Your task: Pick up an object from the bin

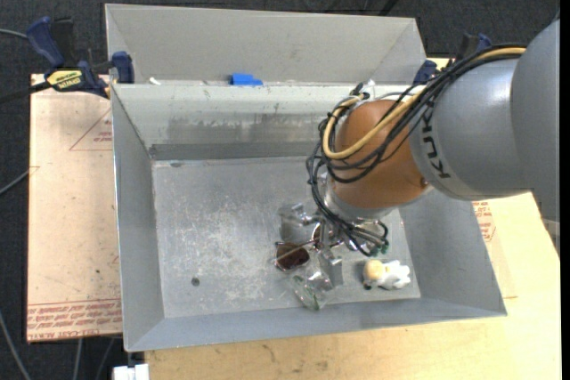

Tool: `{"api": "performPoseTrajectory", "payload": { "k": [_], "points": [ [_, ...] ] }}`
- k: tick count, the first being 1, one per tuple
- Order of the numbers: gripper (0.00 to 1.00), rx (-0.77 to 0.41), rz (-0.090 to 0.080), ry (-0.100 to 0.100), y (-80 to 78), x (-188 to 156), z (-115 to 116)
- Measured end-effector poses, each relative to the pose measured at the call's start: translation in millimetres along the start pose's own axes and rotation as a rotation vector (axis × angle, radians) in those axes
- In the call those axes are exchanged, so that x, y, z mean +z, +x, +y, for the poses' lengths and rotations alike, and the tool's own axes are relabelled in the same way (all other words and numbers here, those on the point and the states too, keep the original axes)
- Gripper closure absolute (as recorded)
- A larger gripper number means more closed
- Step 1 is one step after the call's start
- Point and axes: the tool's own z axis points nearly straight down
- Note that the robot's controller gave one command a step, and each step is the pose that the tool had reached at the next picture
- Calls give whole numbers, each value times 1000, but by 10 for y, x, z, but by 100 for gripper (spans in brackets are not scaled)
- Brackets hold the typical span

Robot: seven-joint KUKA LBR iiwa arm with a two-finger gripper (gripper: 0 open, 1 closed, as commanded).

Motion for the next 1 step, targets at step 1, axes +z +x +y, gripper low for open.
{"api": "performPoseTrajectory", "payload": {
  "k": [1],
  "points": [
    [100,-11,1,5,224,-45,23]
  ]
}}
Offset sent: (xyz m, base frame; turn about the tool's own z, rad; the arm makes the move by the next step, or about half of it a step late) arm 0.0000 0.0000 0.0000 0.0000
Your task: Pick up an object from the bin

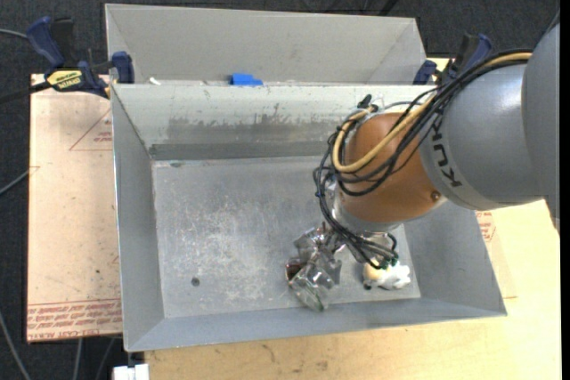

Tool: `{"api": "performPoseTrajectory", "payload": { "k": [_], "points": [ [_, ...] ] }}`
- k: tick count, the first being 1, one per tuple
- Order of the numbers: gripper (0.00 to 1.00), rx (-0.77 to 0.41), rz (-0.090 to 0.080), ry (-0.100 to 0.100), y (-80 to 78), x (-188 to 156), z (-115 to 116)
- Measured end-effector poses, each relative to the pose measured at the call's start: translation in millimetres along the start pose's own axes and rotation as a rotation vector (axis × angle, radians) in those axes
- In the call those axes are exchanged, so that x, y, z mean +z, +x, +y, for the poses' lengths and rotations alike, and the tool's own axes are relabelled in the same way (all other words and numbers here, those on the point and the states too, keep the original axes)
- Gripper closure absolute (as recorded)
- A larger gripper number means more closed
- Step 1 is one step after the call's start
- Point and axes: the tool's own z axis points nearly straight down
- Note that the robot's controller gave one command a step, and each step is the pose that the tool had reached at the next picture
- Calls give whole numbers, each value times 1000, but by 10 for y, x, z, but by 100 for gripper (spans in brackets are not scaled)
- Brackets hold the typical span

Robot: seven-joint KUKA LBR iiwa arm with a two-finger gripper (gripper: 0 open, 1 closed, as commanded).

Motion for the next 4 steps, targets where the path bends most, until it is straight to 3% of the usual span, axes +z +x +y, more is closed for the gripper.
{"api": "performPoseTrajectory", "payload": {
  "k": [1,2,3,4],
  "points": [
    [100,0,0,0,0,0,0],
    [100,-102,10,-1,-112,-157,134],
    [100,-356,-10,-2,-236,-328,293],
    [100,-117,1,-1,-590,-245,-157]
  ]
}}
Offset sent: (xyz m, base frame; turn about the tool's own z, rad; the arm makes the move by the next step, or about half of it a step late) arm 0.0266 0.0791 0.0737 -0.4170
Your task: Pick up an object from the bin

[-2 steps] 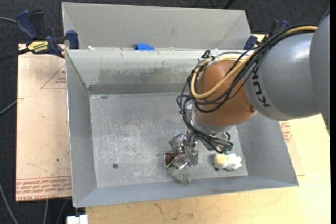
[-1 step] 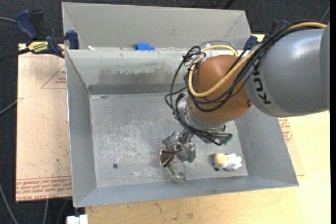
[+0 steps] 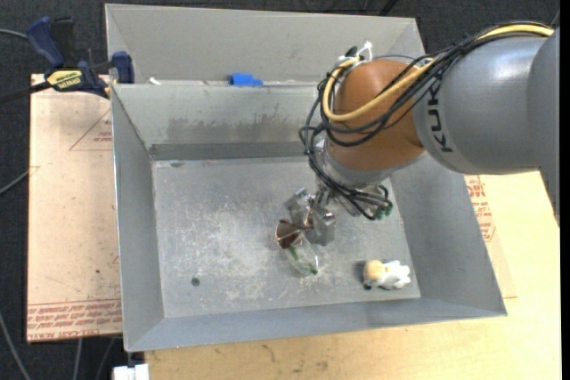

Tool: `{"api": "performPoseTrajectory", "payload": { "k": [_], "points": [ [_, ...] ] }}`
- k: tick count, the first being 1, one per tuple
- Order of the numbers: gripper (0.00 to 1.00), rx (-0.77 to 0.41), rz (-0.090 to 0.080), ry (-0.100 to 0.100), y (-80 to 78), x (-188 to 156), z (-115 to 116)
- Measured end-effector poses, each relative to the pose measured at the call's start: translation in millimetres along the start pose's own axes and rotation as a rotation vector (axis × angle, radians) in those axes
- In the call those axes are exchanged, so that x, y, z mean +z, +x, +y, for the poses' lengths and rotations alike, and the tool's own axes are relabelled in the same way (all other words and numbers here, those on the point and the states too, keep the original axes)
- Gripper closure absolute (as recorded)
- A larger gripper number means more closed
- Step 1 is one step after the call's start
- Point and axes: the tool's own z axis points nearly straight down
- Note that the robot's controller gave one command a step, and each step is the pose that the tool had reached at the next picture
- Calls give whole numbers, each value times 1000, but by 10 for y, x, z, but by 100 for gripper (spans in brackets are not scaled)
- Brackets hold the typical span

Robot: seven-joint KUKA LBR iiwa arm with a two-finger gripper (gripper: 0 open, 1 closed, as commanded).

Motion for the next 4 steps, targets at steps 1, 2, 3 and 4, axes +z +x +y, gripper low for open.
{"api": "performPoseTrajectory", "payload": {
  "k": [1,2,3,4],
  "points": [
    [100,-154,-4,0,-14,326,833],
    [100,-153,-4,0,-14,327,833],
    [100,-198,-1,-1,-394,325,587],
    [100,-208,5,-3,-233,-204,564]
  ]
}}
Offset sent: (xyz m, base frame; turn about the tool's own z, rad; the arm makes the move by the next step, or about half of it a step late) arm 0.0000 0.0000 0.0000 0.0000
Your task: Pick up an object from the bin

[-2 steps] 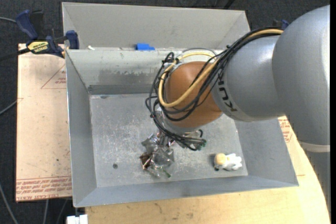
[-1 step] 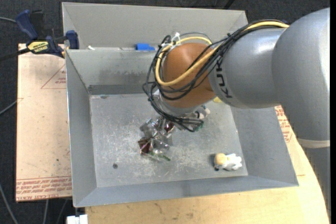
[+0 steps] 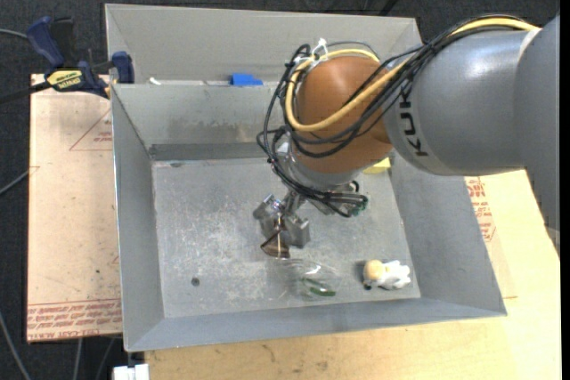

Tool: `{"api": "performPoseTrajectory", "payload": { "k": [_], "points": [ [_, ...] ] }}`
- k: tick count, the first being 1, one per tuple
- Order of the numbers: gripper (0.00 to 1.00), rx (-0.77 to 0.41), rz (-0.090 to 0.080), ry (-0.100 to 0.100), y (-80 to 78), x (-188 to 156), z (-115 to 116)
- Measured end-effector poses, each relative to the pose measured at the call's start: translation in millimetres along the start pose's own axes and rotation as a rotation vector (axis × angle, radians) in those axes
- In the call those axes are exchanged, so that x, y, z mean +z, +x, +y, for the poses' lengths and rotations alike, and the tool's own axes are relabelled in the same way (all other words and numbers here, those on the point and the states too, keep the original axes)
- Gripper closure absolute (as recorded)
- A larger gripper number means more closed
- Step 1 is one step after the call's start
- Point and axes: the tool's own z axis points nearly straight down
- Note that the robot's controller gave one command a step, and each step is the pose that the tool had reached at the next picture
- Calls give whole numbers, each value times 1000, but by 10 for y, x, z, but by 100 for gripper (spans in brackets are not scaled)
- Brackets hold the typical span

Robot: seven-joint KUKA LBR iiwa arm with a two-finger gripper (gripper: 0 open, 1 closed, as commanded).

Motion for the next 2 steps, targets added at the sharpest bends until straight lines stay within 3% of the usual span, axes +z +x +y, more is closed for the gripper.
{"api": "performPoseTrajectory", "payload": {
  "k": [1,2],
  "points": [
    [100,16,-21,15,-197,79,-446],
    [100,23,3,-2,-341,-44,-564]
  ]
}}
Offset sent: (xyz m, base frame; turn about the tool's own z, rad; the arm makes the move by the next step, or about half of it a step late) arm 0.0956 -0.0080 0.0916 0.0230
